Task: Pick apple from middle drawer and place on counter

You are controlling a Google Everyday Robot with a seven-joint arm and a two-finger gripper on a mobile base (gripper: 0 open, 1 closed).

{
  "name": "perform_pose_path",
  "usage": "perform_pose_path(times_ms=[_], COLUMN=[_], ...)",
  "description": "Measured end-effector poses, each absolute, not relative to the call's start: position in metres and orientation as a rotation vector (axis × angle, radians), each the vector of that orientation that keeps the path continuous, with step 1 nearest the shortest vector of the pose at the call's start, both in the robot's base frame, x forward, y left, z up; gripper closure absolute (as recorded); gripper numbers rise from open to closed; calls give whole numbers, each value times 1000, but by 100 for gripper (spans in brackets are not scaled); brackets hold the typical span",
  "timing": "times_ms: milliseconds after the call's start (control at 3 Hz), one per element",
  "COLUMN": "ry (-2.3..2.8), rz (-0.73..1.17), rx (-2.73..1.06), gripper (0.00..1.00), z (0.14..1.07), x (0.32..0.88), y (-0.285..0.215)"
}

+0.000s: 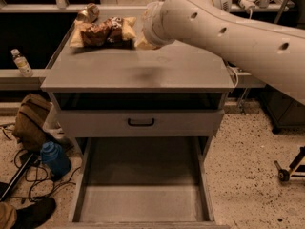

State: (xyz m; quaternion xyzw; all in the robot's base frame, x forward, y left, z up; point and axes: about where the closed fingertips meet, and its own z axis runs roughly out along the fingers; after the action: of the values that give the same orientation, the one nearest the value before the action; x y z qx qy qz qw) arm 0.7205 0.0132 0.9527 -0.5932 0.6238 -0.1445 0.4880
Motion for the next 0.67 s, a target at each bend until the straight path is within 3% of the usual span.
perform_pose_path(times_ms=[667], ry=[1627], rz=[-211], rx=[-1368], gripper=[100], z=[939], x=[739], y=[6])
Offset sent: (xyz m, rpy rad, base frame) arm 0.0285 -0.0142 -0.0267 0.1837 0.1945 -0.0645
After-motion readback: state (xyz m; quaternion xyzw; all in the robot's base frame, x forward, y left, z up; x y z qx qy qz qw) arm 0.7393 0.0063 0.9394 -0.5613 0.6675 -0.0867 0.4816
